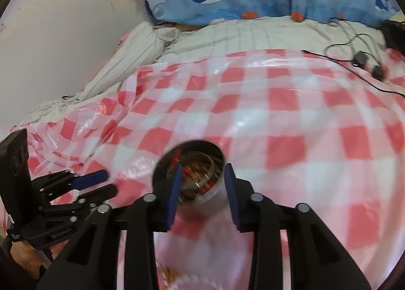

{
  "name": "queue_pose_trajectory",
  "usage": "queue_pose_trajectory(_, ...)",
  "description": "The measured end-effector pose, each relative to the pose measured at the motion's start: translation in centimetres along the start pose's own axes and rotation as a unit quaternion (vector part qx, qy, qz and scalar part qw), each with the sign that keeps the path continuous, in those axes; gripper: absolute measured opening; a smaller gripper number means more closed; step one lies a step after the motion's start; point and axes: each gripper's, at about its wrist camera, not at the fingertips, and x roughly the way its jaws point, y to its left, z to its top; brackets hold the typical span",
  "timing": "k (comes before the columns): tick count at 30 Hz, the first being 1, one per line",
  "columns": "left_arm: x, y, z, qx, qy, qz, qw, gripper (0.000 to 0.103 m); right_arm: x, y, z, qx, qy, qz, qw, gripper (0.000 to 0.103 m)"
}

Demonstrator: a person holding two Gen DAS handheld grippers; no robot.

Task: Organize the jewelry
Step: 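Open the left gripper over the tin while the right drops the red string there, then move both grippers back toward the pearl and peach bead bracelets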

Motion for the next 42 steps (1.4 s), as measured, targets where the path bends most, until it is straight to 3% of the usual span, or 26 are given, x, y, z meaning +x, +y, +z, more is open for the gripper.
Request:
queue_pose_trajectory(4,-2.5,-0.9,-3.4,0.002,0.0,0.001,1.0,0.046,-3.0,-1.1,-2.8,0.024,-0.007,-0.01,1.0,0.048)
queue_pose_trajectory(8,-4.3,-1.7,-6.5,-0.007,-0.013,0.012,0.9998,0.05,-5.2,-1.5,-8.3,0.044,-0.006,-0.024,0.999,0.054)
queue_pose_trajectory(10,-5.1,-2.2,-7.7,-0.01,-0.03,0.03,0.999,0.058,-6.3,-1.8,-11.3,0.055,-0.02,-0.04,0.997,0.057)
queue_pose_trajectory(13,-5.9,-2.7,-9.0,-0.019,-0.053,0.045,0.9974,0.066,-7.3,-2.2,-13.4,0.076,-0.038,-0.068,0.994,0.06)
queue_pose_trajectory(16,-6.1,-3.1,-9.8,-0.02,-0.059,0.058,0.9964,0.075,-7.9,-2.5,-14.1,0.085,-0.065,-0.087,0.99,0.067)
queue_pose_trajectory(22,-6.1,-3.3,-10.0,-0.02,-0.071,0.093,0.9929,0.086,-7.2,-3.4,-14.6,0.1,-0.055,-0.093,0.989,0.077)
queue_pose_trajectory(28,-6.1,-2.1,-9.7,-0.071,-0.079,0.092,0.99,0.09,-6.7,-3.0,-14.8,0.089,-0.05,-0.106,0.989,0.081)
queue_pose_trajectory(42,-5.6,-2.4,-9.5,-0.066,-0.071,0.106,0.9896,0.092,-6.6,-3.2,-14.8,0.091,-0.055,-0.106,0.989,0.088)
